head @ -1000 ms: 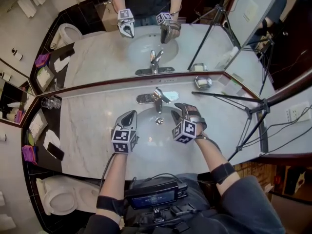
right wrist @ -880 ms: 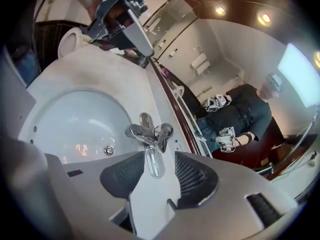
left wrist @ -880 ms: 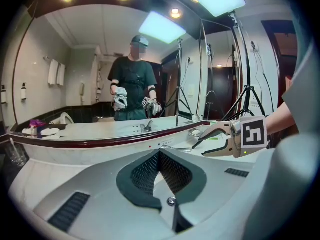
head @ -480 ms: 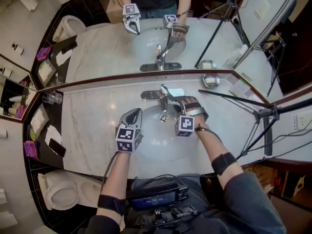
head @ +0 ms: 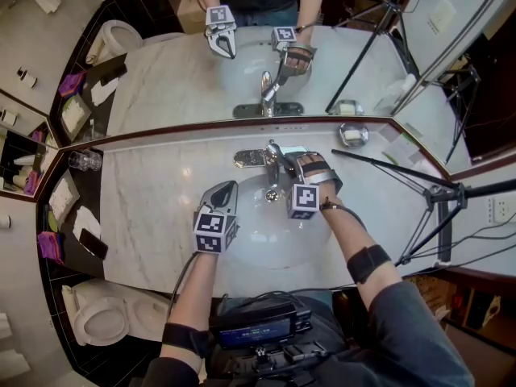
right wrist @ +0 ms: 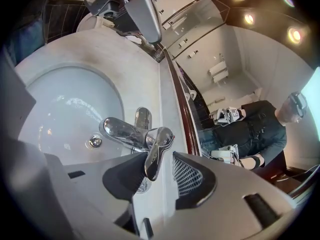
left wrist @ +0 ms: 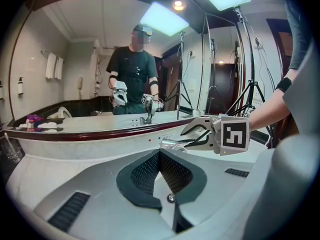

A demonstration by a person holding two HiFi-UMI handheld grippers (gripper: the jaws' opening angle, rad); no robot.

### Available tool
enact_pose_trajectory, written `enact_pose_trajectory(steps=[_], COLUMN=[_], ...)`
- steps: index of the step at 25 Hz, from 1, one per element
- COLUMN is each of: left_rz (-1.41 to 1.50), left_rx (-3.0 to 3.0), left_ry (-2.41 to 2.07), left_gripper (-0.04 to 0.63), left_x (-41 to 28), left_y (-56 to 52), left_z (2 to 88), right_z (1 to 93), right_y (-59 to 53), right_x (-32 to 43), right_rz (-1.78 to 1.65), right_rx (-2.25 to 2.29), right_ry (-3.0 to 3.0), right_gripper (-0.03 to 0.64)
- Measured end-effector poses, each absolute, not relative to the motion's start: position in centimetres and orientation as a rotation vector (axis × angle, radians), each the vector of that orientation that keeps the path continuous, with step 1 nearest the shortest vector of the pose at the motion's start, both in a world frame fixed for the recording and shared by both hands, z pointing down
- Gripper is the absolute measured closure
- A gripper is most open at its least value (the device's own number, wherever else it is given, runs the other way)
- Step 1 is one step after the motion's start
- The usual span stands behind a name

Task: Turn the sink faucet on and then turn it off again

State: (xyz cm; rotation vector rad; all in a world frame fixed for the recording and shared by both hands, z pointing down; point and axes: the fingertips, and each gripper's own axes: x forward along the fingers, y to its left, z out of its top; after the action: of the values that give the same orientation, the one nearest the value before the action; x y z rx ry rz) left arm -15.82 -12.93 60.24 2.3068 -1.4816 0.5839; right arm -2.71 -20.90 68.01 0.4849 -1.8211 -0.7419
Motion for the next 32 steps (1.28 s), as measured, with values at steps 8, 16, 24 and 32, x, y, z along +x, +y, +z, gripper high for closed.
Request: enact_pose_trajectory(steps=[8,16,24,32], left_rz=[0.62,0.608,0.599,0.593], left_rx=[2.307,2.299,2.291,2.276], left_ry=[-1.459,-1.461,-1.463,-1.48], left_gripper=[0.592,0.592,0.592,0.592], left_x=[-15.6,-15.5,-15.7,-16.1], left_y=[-12.5,-12.5,-12.1,-11.8], left_z=[61.2,61.3,61.5,61.6], right_z=[66.7,65.8,65.6,65.5], right_y=[-21.5,-22.4,-23.4,-23.9], right_x=[-3.1,-4.0,-4.8,-4.8], right_rz=[-0.724,-0.701,-0.608,-0.552], right_rx=[0.52,0.513,0.537,0.567], right_ry=[-1.856,-1.886,-1.926,-1.937], right_gripper=[0.44,0.442,0.442,0.442])
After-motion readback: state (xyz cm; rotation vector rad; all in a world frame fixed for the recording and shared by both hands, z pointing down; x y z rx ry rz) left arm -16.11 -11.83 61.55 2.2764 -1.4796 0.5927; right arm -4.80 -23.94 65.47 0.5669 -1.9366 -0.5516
